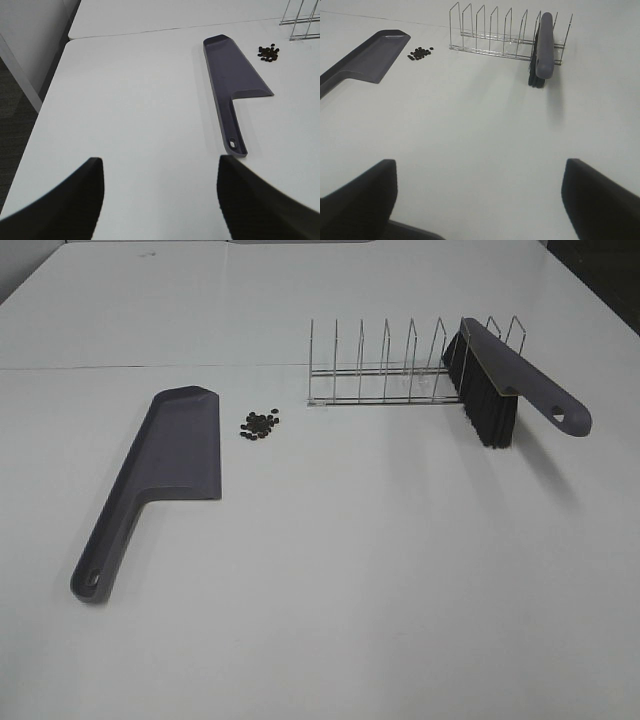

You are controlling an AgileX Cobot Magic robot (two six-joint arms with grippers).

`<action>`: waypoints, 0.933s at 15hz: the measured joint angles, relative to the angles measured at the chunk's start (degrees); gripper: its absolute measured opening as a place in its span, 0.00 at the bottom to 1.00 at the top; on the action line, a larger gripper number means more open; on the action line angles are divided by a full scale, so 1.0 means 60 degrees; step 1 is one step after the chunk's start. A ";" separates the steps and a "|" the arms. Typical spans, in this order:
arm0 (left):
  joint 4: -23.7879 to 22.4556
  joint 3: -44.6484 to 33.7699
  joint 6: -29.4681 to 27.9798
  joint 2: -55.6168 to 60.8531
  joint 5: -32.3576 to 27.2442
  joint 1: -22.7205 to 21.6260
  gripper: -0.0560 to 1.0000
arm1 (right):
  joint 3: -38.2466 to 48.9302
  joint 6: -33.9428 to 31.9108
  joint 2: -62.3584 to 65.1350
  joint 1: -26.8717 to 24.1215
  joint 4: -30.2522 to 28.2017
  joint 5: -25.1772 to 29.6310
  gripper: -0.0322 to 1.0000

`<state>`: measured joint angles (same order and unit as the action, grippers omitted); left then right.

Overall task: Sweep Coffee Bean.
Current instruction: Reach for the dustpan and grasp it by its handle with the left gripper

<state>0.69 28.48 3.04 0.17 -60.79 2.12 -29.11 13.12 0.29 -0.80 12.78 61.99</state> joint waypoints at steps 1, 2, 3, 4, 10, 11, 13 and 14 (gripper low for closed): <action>0.0000 0.0000 0.0000 0.0000 0.0000 0.0000 0.62 | 0.0000 0.0000 0.0000 0.0000 0.0000 0.0000 0.77; 0.0000 0.0000 0.0000 0.0000 0.0000 0.0000 0.62 | 0.0000 0.0000 0.0000 0.0000 0.0000 0.0000 0.77; 0.0000 0.0000 0.0000 0.0000 0.0000 0.0000 0.62 | 0.0000 0.0000 0.0000 0.0000 0.0000 0.0000 0.77; 0.0000 0.0000 0.0000 0.0000 0.0000 0.0000 0.62 | 0.0000 0.0000 0.0000 0.0000 0.0000 0.0000 0.77; 0.0000 0.0000 0.0000 0.0000 0.0000 0.0000 0.62 | 0.0000 0.0000 0.0000 0.0000 0.0000 0.0000 0.77; 0.0000 0.0000 0.0000 0.0000 0.0000 0.0000 0.62 | 0.0000 0.0000 0.0000 0.0000 0.0000 0.0000 0.77; 0.0000 0.0000 0.0000 0.0000 0.0000 0.0000 0.62 | 0.0000 0.0000 0.0000 0.0000 0.0000 0.0000 0.77; 0.0000 0.0000 0.0000 0.0000 0.0000 0.0000 0.62 | 0.0000 0.0000 0.0000 0.0000 0.0000 0.0000 0.77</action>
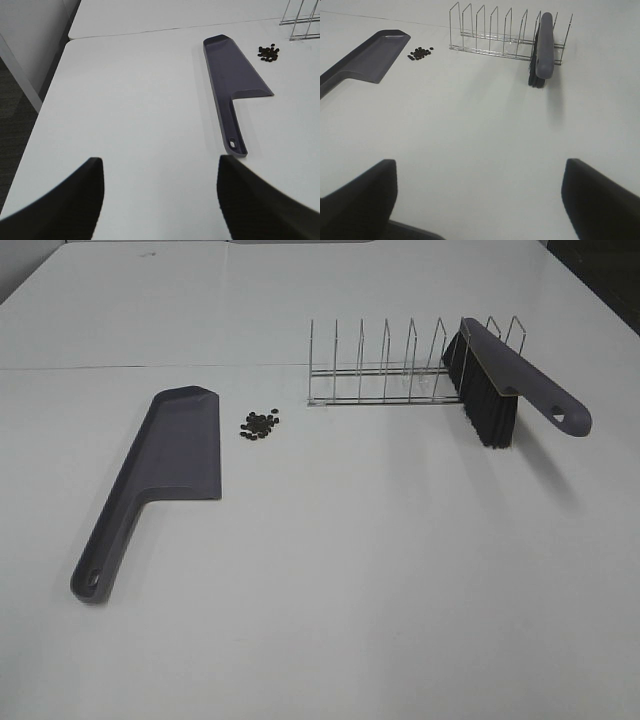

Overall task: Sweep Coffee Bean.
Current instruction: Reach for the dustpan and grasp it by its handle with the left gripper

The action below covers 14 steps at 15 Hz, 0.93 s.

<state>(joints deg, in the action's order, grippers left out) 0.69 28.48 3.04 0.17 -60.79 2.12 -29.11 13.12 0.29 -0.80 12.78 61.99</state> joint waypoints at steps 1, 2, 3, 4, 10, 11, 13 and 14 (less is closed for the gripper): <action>0.0000 0.0000 0.0000 0.0000 0.0000 0.0000 0.62 | 0.0000 0.0000 0.0000 0.0000 0.0000 0.0000 0.77; 0.0000 0.0000 0.0000 0.0000 0.0000 0.0000 0.62 | 0.0000 0.0000 0.0000 0.0000 0.0000 0.0000 0.77; 0.0000 0.0000 0.0000 0.0000 0.0000 0.0000 0.62 | 0.0000 0.0000 0.0000 0.0000 0.0000 0.0000 0.77; 0.0000 0.0000 0.0000 0.0000 0.0000 0.0000 0.62 | 0.0000 0.0000 0.0000 0.0000 0.0000 0.0000 0.77; 0.0000 0.0000 0.0000 0.0000 0.0000 0.0000 0.62 | 0.0000 0.0000 0.0000 0.0000 0.0000 0.0000 0.77; 0.0000 0.0000 0.0000 0.0000 0.0000 0.0000 0.62 | 0.0000 0.0000 0.0000 0.0000 0.0000 0.0000 0.77; 0.0000 0.0000 0.0000 0.0000 0.0000 0.0000 0.62 | 0.0000 0.0000 0.0000 0.0000 0.0000 0.0000 0.77; 0.0000 0.0000 0.0000 0.0000 0.0000 0.0000 0.62 | 0.0000 0.0000 0.0000 0.0000 0.0000 0.0000 0.77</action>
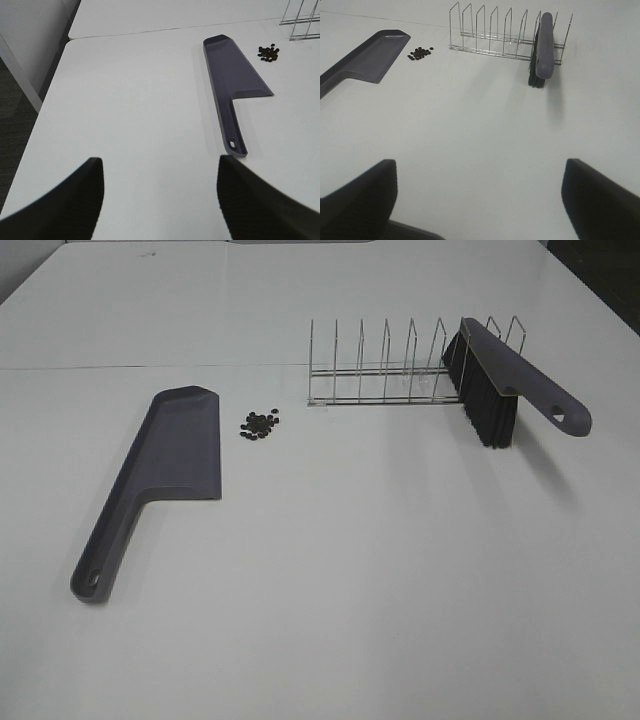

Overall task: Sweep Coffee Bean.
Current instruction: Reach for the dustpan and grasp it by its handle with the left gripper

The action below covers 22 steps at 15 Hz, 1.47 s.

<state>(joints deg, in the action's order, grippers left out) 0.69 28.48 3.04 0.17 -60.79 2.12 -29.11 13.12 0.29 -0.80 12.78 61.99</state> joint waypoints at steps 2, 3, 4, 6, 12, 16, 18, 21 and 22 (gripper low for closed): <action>0.0000 0.0000 0.0000 0.0000 0.0000 0.0000 0.62 | 0.0000 0.0000 0.0000 0.0000 0.0000 0.0000 0.77; 0.0000 0.0000 0.0000 0.0000 0.0000 0.0000 0.62 | 0.0000 0.0000 0.0000 0.0000 0.0000 0.0000 0.77; 0.0000 0.0000 0.0000 0.0000 0.0000 0.0000 0.62 | 0.0000 0.0000 0.0000 0.0000 0.0000 0.0000 0.77; 0.0000 0.0000 0.0000 0.0000 0.0000 0.0000 0.62 | 0.0000 0.0000 0.0000 0.0000 0.0000 0.0000 0.77; 0.0000 0.0000 0.0000 0.0000 0.0000 0.0000 0.62 | 0.0000 0.0000 0.0000 0.0000 0.0000 0.0000 0.77; 0.0000 0.0000 0.0000 0.0000 0.0000 0.0000 0.62 | 0.0000 0.0000 0.0000 0.0000 0.0000 0.0000 0.77; 0.0000 0.0000 0.0000 0.0000 0.0000 0.0000 0.62 | 0.0000 0.0000 0.0000 0.0000 0.0000 0.0000 0.77; 0.0000 0.0000 0.0000 -0.0038 0.0000 0.0000 0.62 | 0.0000 0.0000 0.0000 0.0000 0.0000 0.0000 0.77; -0.0038 0.0000 0.0000 -0.0277 0.0000 0.0000 0.62 | 0.0000 0.0000 0.0000 0.0000 0.0000 0.0000 0.77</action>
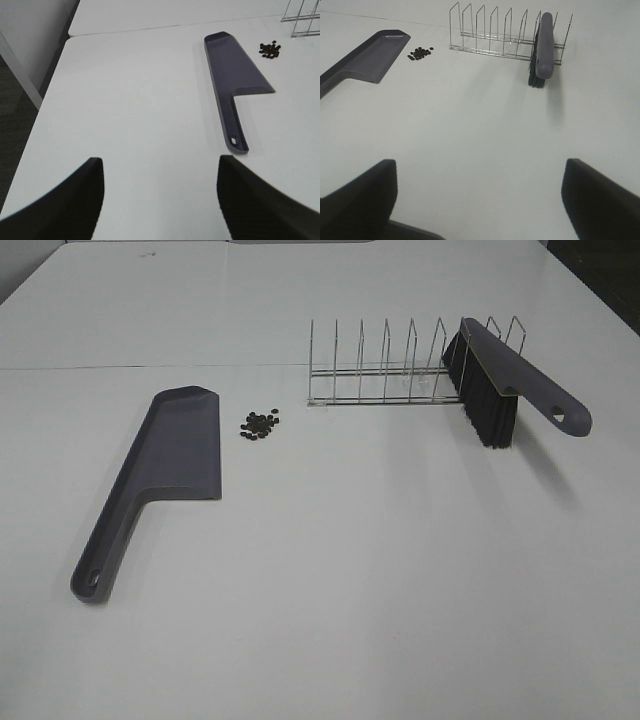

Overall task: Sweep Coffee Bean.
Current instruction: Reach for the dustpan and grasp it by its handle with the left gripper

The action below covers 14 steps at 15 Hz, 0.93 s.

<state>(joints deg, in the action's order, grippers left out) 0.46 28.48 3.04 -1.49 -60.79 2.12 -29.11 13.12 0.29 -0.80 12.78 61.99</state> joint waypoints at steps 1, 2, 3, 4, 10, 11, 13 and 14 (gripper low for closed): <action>-0.0076 0.0000 0.0000 -0.0439 0.0000 0.0000 0.62 | 0.0000 0.0000 0.0000 0.0000 0.0000 0.0000 0.77; -0.0076 0.0010 -0.0038 -0.0984 0.0000 -0.0010 0.62 | 0.0000 0.0000 0.0000 0.0000 0.0000 0.0000 0.77; -0.0076 0.0086 -0.0134 -0.1652 0.0086 -0.0010 0.62 | 0.0000 0.0000 0.0000 0.0000 0.0000 0.0000 0.77; -0.0076 0.0248 -0.0210 -0.2349 0.0458 -0.0010 0.62 | 0.0000 0.0000 0.0000 0.0000 0.0000 0.0000 0.77; 0.1394 0.2044 -0.0401 -0.7534 0.2597 -0.0010 0.62 | 0.0000 0.0000 0.0000 0.0000 0.0000 0.0000 0.77; 0.1681 0.2406 -0.0401 -0.8365 0.2645 -0.0010 0.62 | 0.0000 0.0000 0.0000 0.0000 0.0000 0.0000 0.77; 0.2149 0.3237 -0.0401 -1.0160 0.2645 -0.0010 0.62 | 0.0000 0.0000 0.0000 0.0000 0.0000 0.0000 0.77; 0.2244 0.3466 -0.0401 -1.0600 0.2626 -0.0010 0.63 | 0.0000 0.0000 0.0000 0.0000 0.0000 0.0000 0.77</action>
<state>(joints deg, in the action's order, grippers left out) 13.92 49.27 0.63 -65.09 -45.03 2.06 -29.11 13.12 0.29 -0.80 12.78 61.99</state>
